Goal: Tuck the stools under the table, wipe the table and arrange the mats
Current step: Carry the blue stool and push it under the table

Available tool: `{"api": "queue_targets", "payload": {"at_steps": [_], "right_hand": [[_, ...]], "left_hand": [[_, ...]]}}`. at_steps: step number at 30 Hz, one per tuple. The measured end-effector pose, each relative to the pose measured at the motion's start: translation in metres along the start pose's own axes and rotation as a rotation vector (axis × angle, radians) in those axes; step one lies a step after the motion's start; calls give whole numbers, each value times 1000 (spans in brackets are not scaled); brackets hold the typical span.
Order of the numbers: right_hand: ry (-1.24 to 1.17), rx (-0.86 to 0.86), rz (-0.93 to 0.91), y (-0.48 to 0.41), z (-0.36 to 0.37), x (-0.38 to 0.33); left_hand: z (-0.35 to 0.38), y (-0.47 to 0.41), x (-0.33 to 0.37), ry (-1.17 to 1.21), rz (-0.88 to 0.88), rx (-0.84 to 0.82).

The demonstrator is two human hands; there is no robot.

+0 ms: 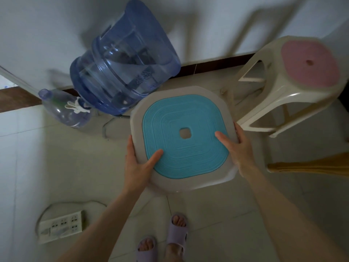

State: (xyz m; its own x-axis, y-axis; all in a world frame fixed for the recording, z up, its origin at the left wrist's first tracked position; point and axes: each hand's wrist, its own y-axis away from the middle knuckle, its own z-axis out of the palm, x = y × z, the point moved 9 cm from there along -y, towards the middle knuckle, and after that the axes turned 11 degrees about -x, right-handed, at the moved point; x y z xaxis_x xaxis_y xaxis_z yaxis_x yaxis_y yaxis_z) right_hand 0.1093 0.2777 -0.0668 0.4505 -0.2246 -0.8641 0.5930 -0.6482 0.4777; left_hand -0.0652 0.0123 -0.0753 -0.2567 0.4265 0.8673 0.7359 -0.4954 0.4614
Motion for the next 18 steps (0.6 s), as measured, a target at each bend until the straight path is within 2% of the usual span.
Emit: {"api": "queue_targets", "payload": {"at_steps": [8, 13, 18], "right_hand": [[-137, 163, -64, 120, -39, -40], [-207, 311, -42, 190, -67, -19], [-241, 503, -13, 269, -114, 16]], "left_hand": [[5, 59, 75, -68, 132, -170], [31, 95, 102, -106, 200, -342], [91, 140, 115, -137, 241, -555]]}}
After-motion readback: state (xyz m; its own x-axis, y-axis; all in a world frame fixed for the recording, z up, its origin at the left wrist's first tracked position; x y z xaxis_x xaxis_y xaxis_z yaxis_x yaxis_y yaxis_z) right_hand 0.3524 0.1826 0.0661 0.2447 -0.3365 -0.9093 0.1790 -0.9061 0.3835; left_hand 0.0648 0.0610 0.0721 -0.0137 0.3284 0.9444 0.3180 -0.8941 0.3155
